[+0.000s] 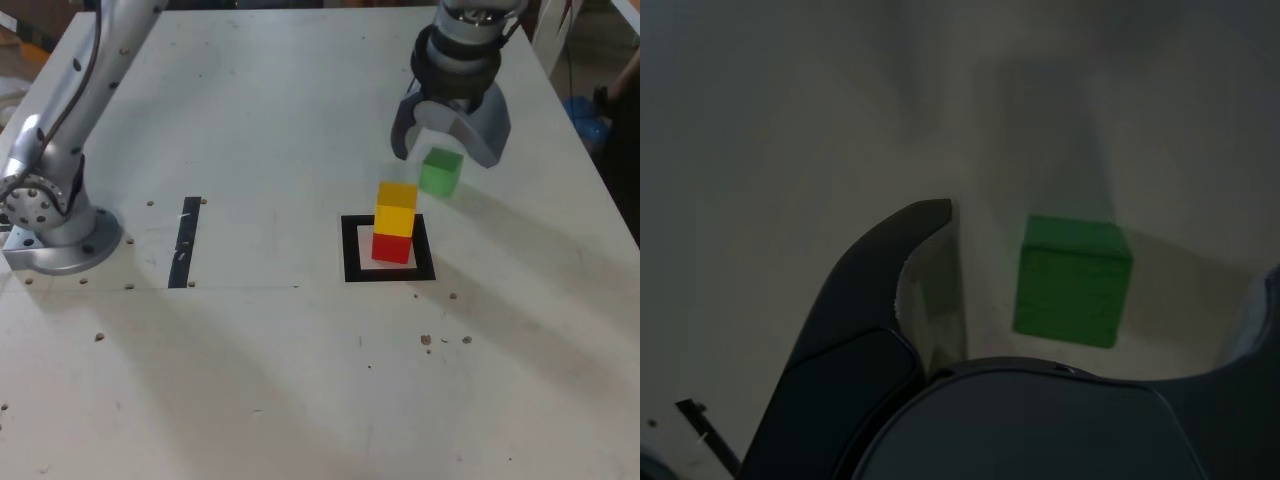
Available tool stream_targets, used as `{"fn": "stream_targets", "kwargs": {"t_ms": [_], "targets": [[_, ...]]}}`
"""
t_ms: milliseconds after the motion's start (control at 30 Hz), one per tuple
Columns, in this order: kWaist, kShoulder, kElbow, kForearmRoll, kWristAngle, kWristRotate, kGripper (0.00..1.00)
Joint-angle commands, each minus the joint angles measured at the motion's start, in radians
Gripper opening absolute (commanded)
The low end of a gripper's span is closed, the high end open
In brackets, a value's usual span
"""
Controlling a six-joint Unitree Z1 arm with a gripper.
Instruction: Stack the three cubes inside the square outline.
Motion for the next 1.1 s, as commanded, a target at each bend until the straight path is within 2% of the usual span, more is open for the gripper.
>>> {"fn": "stream_targets", "kwargs": {"t_ms": [0, 100, 267, 467, 733, 900, 1067], "targets": [[0.001, 0.015, -0.008, 0.000, -0.008, 0.004, 0.92], [0.001, 0.026, -0.014, 0.003, -0.013, 0.006, 0.79], [0.001, 0.027, -0.018, -0.008, -0.014, 0.011, 0.52], [0.001, 0.029, -0.023, -0.017, -0.030, 0.038, 0.32], [0.004, 0.051, -0.041, -0.011, -0.066, 0.082, 0.25], [0.007, 0.071, -0.054, -0.011, -0.089, 0.108, 0.16], [0.008, 0.065, -0.060, -0.005, -0.081, 0.113, 0.10]]}}
